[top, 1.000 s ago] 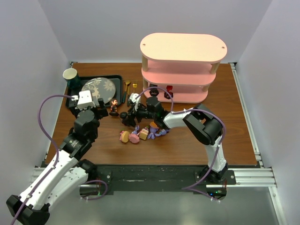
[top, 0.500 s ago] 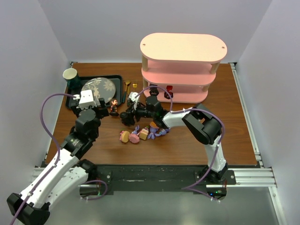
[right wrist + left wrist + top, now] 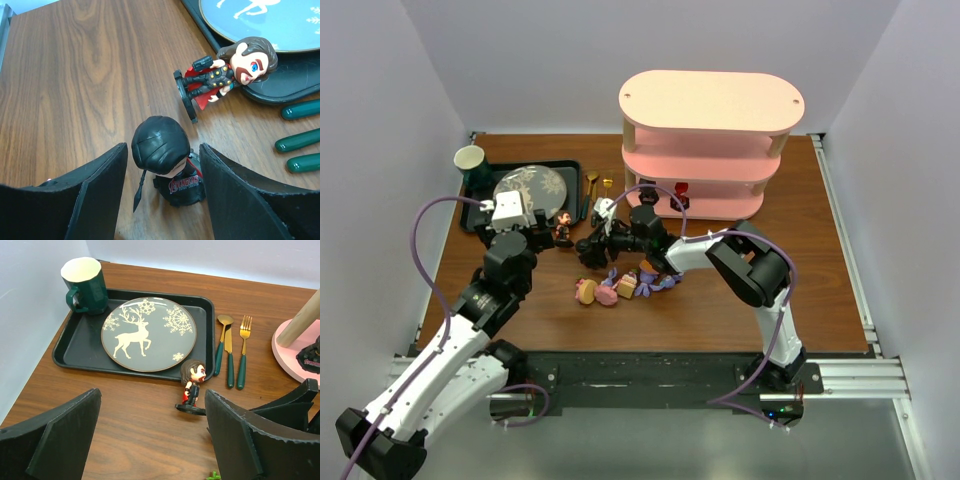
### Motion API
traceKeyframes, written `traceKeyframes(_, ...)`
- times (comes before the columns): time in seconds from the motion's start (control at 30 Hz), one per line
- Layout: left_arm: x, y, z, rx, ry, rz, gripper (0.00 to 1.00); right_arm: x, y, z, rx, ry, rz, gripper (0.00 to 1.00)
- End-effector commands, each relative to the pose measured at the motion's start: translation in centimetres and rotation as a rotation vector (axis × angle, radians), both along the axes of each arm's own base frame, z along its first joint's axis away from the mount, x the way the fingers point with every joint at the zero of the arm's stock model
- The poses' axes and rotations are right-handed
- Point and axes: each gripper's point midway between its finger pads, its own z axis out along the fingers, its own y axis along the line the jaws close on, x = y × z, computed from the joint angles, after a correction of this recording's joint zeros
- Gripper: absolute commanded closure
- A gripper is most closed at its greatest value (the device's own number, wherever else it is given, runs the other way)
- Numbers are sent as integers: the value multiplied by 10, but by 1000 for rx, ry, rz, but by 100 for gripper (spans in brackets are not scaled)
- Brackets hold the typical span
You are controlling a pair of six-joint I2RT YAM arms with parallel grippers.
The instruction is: Place and organize the plastic toys onto the shelf
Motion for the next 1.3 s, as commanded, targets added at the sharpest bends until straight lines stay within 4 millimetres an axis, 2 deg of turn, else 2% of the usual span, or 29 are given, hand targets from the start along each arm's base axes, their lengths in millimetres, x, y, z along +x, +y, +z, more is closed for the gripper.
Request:
traceKeyframes(0.0,4,1,7,-2,-32,4,11,5,9,17,53,-43,23,37)
traceKeyframes(0.23,4,0,7,-3,-31,1,12,3,8,13,40,-38,32,47)
traceKeyframes(0.33,4,1,7,-5,-34,1,12,2,7,14,44,-44,33,57)
traceKeyframes(0.5,4,1,8,-3,-34,1,12,2,8,27,63,-63,34,73)
traceKeyframes(0.67,3,2,8,-3,-35,6,12,6,1,42,82,-93,-11,76)
traceKeyframes(0.93,2,3,10,-10,-43,5,12,34,-44,75,113,-147,-243,77)
traceKeyframes(1.0,2,3,11,-11,-46,6,12,35,-57,76,120,-140,-280,77)
traceKeyframes(1.03,1,3,12,-12,-49,6,12,40,-65,87,131,-149,-317,77)
traceKeyframes(1.1,1,4,12,-15,-50,8,12,42,-78,85,111,-147,-362,77)
traceKeyframes(1.17,1,4,13,-16,-53,6,12,49,-95,96,116,-157,-433,77)
traceKeyframes(1.23,1,4,12,-16,-49,7,12,55,-116,88,96,-126,-506,77)
traceKeyframes(1.27,1,3,13,-18,-52,4,12,57,-124,95,109,-130,-528,77)
